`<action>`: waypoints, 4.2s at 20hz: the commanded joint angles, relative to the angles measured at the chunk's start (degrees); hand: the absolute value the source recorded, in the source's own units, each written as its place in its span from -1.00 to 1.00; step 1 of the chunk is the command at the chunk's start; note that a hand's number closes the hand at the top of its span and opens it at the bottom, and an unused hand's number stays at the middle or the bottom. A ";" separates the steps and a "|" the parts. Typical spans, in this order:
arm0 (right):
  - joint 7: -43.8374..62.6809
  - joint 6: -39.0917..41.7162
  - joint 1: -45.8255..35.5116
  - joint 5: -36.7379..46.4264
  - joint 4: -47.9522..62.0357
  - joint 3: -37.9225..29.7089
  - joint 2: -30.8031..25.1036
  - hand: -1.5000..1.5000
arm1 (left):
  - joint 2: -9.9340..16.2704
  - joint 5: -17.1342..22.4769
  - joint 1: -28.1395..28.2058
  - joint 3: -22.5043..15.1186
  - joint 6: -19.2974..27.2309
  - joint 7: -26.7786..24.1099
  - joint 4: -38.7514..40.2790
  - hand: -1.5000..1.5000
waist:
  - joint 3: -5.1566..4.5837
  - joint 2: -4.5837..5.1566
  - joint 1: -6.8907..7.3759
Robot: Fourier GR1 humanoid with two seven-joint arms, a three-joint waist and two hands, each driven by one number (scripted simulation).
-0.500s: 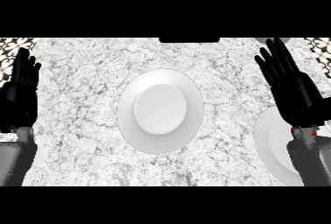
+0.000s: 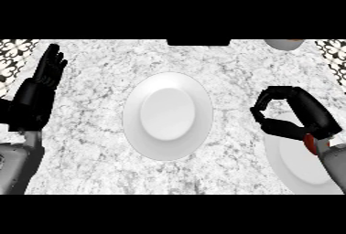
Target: Pick the bell pepper from the plate and place it in the plate
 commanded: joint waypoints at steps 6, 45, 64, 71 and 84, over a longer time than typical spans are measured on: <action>-30.23 -16.66 15.72 5.57 16.79 -3.39 11.41 -1.00 | -1.12 1.54 3.27 -2.68 -3.65 1.17 -5.01 0.00 | 0.79 -0.04 0.13; 22.65 14.92 8.46 34.52 8.05 -1.84 -13.58 -1.00 | -3.01 -1.15 3.46 4.39 -9.53 6.87 -7.84 0.00 | 0.51 -0.25 -0.10; 11.38 13.23 3.76 49.45 31.52 -6.43 -3.40 -1.00 | -6.46 -5.05 3.29 8.77 -14.55 1.76 -2.75 0.00 | 0.50 -0.20 -0.11; 2.01 0.67 -0.05 52.93 41.97 -8.26 -0.29 1.00 | -7.24 -5.77 3.32 7.80 -13.80 6.66 -8.86 0.00 | 0.60 -0.09 0.48; 7.39 -10.84 21.17 52.73 14.90 -13.42 -2.64 1.00 | -7.92 -7.47 4.15 9.36 -13.46 5.56 -6.89 0.00 | 0.43 -0.57 -1.59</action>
